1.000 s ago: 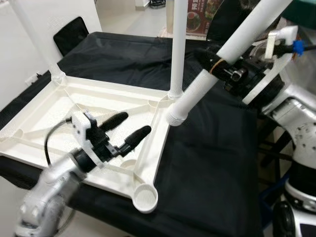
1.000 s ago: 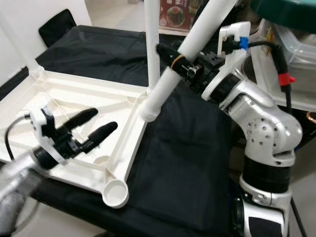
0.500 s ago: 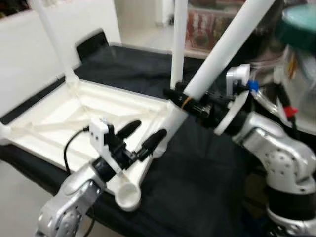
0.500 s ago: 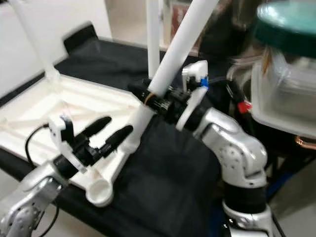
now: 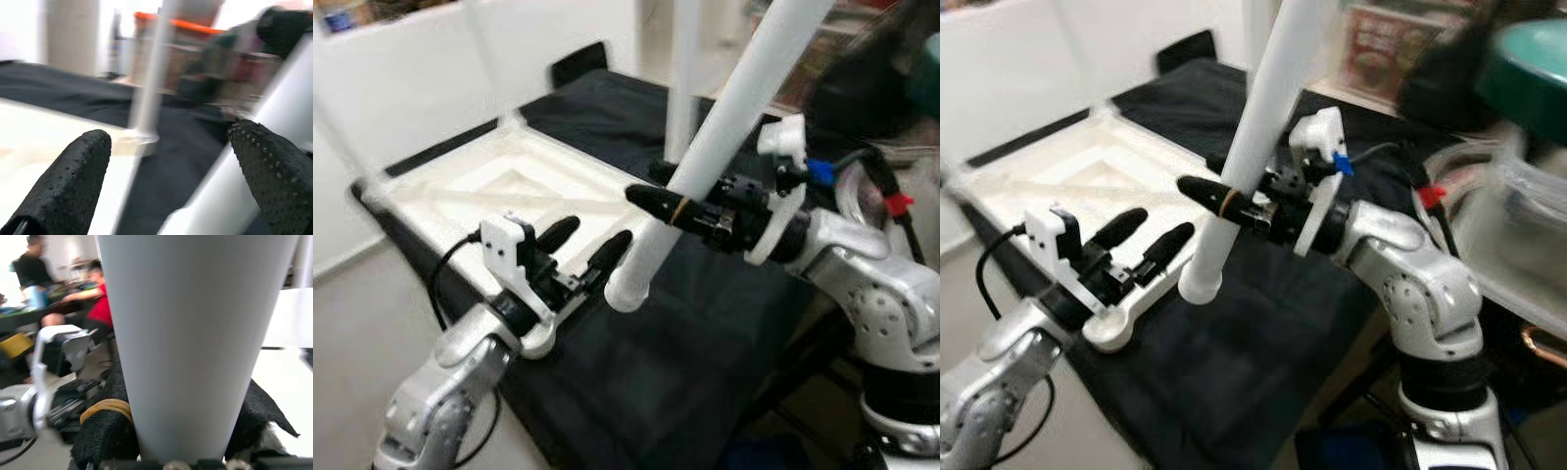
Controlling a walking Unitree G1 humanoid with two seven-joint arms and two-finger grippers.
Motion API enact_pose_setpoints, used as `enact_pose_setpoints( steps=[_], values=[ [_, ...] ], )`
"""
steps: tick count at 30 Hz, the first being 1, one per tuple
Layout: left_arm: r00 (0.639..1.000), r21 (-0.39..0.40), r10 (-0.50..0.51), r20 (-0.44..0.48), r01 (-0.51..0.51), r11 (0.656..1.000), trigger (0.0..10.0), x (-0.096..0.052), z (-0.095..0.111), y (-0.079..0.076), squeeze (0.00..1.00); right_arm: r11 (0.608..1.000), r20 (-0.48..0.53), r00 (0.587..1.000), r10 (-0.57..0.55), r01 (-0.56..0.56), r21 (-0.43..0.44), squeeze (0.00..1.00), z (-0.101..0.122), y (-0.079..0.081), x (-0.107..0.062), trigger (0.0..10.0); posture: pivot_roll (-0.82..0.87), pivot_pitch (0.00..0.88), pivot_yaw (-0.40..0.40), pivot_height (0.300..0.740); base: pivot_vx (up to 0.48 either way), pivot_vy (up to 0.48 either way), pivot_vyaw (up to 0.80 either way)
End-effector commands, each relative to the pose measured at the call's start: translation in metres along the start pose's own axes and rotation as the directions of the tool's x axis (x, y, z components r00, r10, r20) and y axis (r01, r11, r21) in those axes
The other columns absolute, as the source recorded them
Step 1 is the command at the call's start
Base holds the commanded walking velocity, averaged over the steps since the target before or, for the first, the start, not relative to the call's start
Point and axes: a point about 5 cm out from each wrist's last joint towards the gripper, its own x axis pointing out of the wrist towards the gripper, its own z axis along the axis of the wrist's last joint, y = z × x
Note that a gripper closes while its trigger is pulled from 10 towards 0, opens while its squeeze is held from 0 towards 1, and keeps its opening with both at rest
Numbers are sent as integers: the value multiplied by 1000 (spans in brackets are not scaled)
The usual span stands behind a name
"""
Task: Building children table
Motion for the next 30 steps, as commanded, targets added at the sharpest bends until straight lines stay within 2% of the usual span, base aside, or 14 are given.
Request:
enact_pose_setpoints(
  steps=[1,5,8,9,10,11,12,14,15,18,20,23,25,30],
  values=[
    [1000,39,5,-15,-4,999,10000,-3,4,7,0,999,-4,1000,28,-28,-38,0,3,2,1,10000,-51,67,-17,740,0,0,800],
    [998,65,-56,-34,58,996,10000,-9,11,8,0,998,-22,999,39,-40,-53,0,3,2,0,10000,-52,68,-18,740,0,0,800],
    [976,76,-195,-94,202,976,10000,-19,15,-1,0,997,-38,999,37,-39,-70,0,3,1,-1,10000,-53,70,-20,740,0,0,800],
    [976,76,-195,-94,202,976,10000,-19,15,-1,0,997,-38,999,37,-39,-70,0,3,1,-1,10000,-53,70,-20,740,0,0,800],
    [948,61,-289,-136,299,952,10000,-27,18,-8,0,996,-45,999,30,-34,-80,0,3,0,-1,10000,-54,70,-21,740,0,0,800],
    [948,61,-289,-136,299,952,10000,-27,18,-8,0,996,-45,999,30,-34,-80,0,3,0,-1,10000,-54,70,-21,740,0,0,800],
    [910,43,-377,-172,390,920,10000,-37,24,-11,0,995,-55,998,12,-17,-96,0,3,-3,-1,10000,-56,71,-22,740,0,0,800],
    [910,43,-377,-172,390,920,10000,-37,24,-11,0,995,-55,998,12,-17,-96,0,3,-3,-1,10000,-56,71,-22,740,0,0,800],
    [869,36,-443,-220,461,886,10000,-48,30,-11,0,993,-66,998,-22,14,-119,0,3,-7,1,10000,-54,72,-23,740,0,0,800],
    [833,82,-457,-313,503,861,10000,-58,38,-1,0,988,-70,996,-56,46,-149,0,6,-12,3,10000,-48,73,-23,740,0,0,440],
    [860,157,-382,-338,451,879,10000,-53,38,12,0,988,-65,997,-42,32,-150,0,8,-11,4,10000,-47,74,-23,740,0,0,0],
    [890,210,-335,-310,407,889,10000,-36,29,12,0,989,-72,997,-7,-4,-149,0,9,-8,5,10000,-42,74,-25,740,0,0,0],
    [920,276,-281,-273,354,894,10000,-16,16,8,0,986,-93,995,44,-58,-158,0,10,-2,5,10000,-45,76,-25,740,0,0,0],
    [932,302,-264,-249,334,893,10000,-3,9,3,0,982,-109,992,66,-84,-166,0,10,0,5,10000,-49,77,-23,740,0,0,0]
  ],
)
